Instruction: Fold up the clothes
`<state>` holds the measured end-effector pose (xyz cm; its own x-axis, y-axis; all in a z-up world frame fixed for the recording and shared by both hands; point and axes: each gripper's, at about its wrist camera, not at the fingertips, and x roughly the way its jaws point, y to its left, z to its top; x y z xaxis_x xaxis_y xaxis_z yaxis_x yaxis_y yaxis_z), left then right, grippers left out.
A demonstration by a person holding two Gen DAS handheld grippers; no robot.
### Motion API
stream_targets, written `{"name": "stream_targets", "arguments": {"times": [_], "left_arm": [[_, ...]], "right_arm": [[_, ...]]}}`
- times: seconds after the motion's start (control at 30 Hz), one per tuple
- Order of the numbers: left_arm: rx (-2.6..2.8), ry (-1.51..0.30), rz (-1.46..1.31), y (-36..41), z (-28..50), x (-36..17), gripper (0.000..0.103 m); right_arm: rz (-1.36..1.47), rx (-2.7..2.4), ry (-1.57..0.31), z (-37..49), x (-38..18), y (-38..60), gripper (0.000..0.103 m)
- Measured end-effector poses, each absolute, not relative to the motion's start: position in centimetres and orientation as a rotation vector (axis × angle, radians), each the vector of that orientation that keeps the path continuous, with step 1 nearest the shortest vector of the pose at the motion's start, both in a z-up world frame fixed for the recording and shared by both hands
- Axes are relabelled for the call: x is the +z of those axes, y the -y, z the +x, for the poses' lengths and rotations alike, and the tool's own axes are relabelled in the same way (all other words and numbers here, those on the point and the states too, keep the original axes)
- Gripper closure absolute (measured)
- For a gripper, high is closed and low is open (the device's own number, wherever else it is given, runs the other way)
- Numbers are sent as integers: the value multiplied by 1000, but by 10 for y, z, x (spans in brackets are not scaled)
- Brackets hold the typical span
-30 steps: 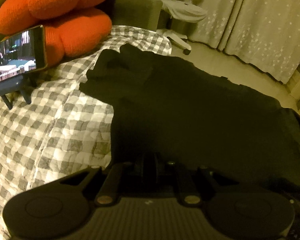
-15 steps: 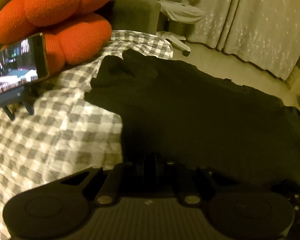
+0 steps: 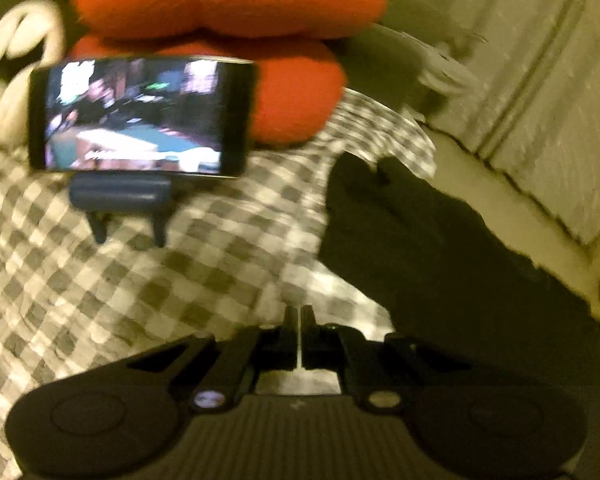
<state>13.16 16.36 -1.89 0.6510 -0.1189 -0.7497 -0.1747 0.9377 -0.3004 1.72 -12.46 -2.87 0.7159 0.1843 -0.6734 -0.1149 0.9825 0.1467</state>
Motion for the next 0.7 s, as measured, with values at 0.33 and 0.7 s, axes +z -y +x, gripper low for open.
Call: {"name": "stream_targets", "arguments": {"times": [0.33, 0.7], "left_arm": [[-22, -846, -535, -156, 180, -32, 99], [-51, -787, -677, -174, 191, -39, 90]], "right_arm": [[89, 284, -768, 5, -26, 91, 84], [111, 307, -743, 6, -18, 91, 83]]}}
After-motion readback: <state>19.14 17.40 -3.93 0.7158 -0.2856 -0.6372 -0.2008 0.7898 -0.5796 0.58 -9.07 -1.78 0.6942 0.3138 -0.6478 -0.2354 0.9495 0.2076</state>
